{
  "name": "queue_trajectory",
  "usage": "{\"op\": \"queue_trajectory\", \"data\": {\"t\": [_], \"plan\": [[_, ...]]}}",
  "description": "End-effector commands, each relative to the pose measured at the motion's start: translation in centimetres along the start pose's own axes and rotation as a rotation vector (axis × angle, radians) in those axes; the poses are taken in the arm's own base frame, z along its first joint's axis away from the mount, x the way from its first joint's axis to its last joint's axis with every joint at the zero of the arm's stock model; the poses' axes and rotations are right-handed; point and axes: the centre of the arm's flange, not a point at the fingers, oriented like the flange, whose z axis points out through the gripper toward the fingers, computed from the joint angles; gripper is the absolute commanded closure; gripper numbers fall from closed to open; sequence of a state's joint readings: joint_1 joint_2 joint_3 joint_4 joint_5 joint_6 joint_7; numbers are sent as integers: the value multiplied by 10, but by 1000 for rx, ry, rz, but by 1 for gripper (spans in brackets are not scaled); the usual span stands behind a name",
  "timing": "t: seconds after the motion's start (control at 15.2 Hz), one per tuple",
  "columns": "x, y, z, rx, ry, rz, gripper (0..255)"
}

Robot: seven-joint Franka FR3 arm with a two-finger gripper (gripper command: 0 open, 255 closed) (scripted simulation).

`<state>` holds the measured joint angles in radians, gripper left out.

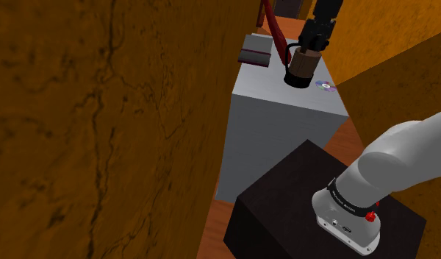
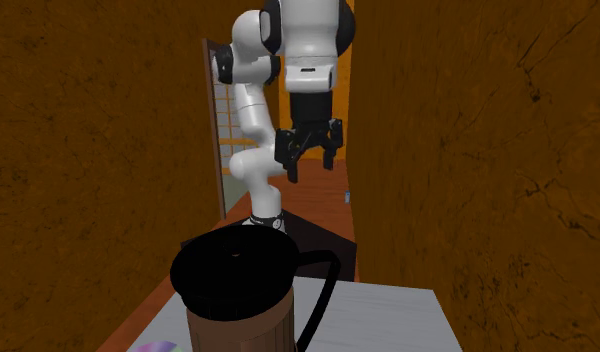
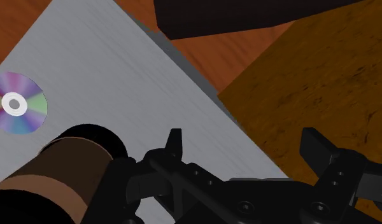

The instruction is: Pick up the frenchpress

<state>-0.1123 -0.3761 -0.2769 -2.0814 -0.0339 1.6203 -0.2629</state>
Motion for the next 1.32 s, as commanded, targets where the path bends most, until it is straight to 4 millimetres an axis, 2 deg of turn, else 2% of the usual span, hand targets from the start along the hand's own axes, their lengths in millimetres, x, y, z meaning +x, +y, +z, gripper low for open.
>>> {"op": "queue_trajectory", "data": {"t": [0.0, 1.12, 1.25], "plan": [[12, 22, -6, -4, 2, 1, 0], [115, 205, -69, -34, 17, 18, 0], [118, 212, -66, -35, 18, 19, 0]]}}
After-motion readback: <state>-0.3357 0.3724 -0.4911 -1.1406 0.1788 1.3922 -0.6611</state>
